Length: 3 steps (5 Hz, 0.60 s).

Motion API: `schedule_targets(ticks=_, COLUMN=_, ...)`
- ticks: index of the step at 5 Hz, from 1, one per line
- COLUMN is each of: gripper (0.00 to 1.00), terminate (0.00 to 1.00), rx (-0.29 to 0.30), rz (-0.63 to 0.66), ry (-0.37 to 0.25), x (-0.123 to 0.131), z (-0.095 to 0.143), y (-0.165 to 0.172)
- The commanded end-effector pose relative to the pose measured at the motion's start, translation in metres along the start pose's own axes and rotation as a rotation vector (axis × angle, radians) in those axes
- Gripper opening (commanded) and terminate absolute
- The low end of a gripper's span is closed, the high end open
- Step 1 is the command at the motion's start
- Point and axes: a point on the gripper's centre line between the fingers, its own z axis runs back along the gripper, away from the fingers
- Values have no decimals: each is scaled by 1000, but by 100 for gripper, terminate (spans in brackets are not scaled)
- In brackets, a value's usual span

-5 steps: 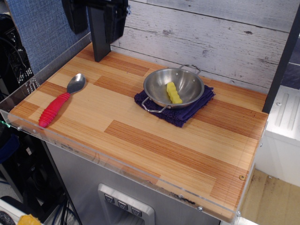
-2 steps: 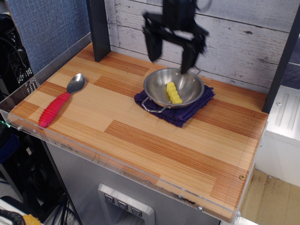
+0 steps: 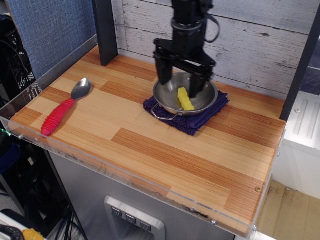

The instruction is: Put the yellow food item in the lower right corner of the table

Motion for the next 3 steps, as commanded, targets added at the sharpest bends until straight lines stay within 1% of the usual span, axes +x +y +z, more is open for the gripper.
schedule_targets(ticks=1, gripper=100, terminate=0, rx=56, rz=7, ry=-8, x=-10, z=-7, y=8)
schedule_targets(ticks=2, gripper=100, terminate=0, rx=48, rz=12, ry=-6, x=-15, z=-13, y=4)
schedule_targets(ticks=3, gripper=100, terminate=0, rx=54, rz=8, ry=-46, x=-12, z=-5, y=-4)
